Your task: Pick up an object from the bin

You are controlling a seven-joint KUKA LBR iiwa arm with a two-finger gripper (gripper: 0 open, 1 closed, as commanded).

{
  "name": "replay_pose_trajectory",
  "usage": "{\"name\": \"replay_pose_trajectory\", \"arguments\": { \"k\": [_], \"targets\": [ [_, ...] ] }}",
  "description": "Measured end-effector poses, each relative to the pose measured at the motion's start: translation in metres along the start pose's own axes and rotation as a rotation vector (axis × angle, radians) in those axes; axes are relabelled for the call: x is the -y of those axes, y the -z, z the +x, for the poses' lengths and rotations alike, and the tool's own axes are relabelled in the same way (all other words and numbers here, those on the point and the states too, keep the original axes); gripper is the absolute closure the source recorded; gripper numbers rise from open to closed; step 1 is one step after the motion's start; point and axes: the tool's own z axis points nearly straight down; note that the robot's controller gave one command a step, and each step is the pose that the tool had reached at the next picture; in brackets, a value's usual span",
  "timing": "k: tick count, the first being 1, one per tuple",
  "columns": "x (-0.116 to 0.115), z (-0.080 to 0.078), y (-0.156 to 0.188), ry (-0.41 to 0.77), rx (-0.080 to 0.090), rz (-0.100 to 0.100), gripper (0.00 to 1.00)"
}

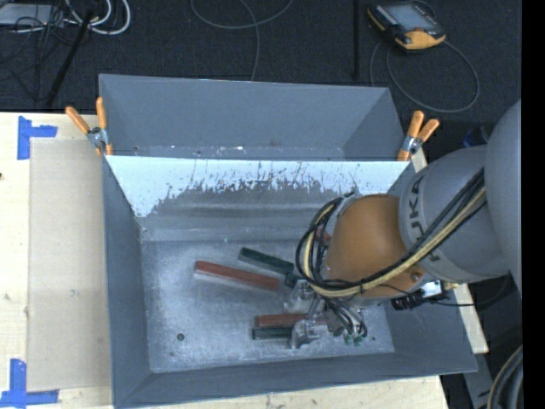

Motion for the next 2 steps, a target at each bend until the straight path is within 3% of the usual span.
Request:
{"name": "replay_pose_trajectory", "arguments": {
  "k": [2],
  "targets": [
    [0.0003,0.0006,0.0051,0.0,-0.01,0.0,1.0]
  ]
}}
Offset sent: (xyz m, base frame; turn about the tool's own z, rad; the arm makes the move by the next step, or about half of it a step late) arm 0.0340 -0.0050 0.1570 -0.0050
